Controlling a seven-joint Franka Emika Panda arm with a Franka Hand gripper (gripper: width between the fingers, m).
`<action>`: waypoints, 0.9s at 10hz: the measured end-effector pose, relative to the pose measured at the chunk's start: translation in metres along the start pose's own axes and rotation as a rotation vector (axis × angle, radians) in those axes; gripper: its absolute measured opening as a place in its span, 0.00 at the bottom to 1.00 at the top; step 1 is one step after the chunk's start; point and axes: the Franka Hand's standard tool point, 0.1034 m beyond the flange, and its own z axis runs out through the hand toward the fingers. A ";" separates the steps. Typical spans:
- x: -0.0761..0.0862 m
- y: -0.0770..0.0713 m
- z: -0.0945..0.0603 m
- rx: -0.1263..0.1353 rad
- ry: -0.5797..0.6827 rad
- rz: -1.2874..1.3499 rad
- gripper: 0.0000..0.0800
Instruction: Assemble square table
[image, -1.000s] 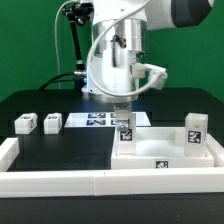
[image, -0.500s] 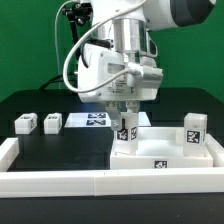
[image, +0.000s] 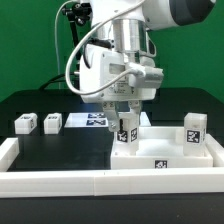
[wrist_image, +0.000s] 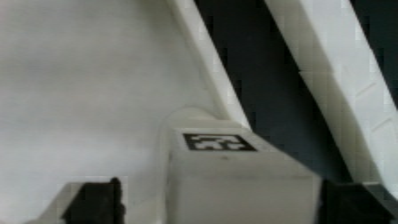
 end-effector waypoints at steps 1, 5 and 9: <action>0.000 -0.001 0.000 0.005 0.002 -0.083 0.77; 0.001 0.000 0.000 0.006 0.006 -0.453 0.81; -0.004 0.004 0.003 -0.029 0.013 -0.872 0.81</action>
Offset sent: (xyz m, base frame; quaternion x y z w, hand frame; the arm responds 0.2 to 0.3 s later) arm 0.0000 0.0000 0.0000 0.0000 0.0000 -0.1938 0.9810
